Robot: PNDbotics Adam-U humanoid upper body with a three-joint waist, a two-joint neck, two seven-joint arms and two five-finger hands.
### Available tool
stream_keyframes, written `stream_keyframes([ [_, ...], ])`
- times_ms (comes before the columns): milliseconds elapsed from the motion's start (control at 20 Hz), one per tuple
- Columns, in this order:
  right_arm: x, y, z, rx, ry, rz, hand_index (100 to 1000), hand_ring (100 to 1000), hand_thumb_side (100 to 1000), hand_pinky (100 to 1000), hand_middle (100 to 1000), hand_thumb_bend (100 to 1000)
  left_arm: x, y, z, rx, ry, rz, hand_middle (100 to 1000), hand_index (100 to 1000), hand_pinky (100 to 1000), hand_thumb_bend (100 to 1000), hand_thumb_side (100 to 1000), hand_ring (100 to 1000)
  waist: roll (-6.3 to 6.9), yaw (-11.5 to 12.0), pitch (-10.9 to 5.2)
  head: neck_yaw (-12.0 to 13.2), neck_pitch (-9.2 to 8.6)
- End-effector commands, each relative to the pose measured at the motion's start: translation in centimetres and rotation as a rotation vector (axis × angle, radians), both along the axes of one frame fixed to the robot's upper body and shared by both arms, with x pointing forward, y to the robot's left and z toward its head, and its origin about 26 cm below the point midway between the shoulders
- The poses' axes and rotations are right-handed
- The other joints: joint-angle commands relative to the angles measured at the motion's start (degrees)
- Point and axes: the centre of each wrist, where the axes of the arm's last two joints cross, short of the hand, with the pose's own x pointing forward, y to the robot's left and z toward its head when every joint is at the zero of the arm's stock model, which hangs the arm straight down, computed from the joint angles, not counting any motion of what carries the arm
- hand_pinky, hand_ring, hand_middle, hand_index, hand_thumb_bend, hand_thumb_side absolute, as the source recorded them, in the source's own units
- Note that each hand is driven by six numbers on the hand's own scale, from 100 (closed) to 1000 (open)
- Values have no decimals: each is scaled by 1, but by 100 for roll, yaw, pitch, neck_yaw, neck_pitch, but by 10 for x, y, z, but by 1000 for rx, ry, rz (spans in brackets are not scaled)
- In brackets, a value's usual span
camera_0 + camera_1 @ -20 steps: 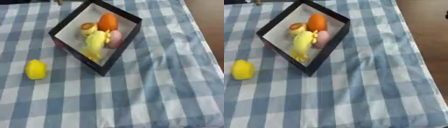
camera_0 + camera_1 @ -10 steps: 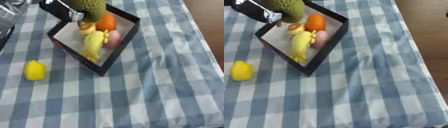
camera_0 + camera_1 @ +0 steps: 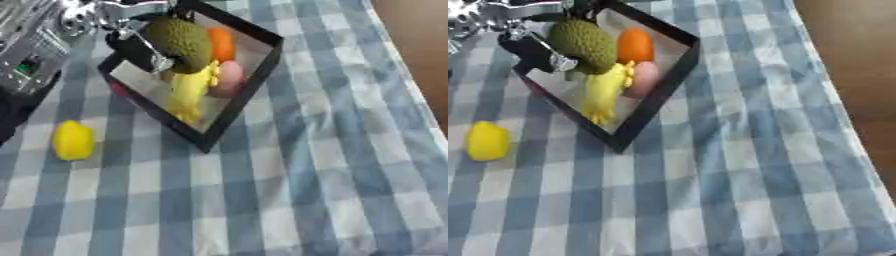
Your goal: Pick up objects on the table and place them in the box.
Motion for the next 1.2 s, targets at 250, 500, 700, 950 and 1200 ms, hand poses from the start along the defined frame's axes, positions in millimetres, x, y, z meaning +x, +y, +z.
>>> stream_keyframes([
  [250, -3, -1, 7, -31, -16, -6, 805, 746, 758, 848, 657, 100, 25, 27, -15, 102, 14, 115, 764, 864, 810, 323, 131, 804, 34, -10, -200, 25, -63],
  [500, -3, 0, 6, -30, -12, -5, 805, 746, 759, 848, 657, 100, 32, 42, -18, 86, 36, 143, 847, 938, 892, 565, 635, 883, 13, 5, -199, 34, -43],
  [700, -3, 0, 5, -32, -8, -9, 806, 746, 759, 848, 657, 100, 29, 49, -15, 38, 9, 153, 851, 949, 894, 552, 668, 886, 2, 22, -203, 29, -35],
  [950, -4, -1, 4, -30, -7, -13, 805, 745, 756, 848, 657, 100, 12, 58, 8, -126, -41, 134, 809, 928, 872, 263, 568, 854, -14, 45, -225, 3, -11],
  [1200, -5, -3, 4, -32, -15, -19, 805, 744, 752, 847, 656, 100, -30, 65, 36, -276, -94, 49, 775, 899, 855, 173, 476, 828, -13, 83, -249, -71, 3],
])
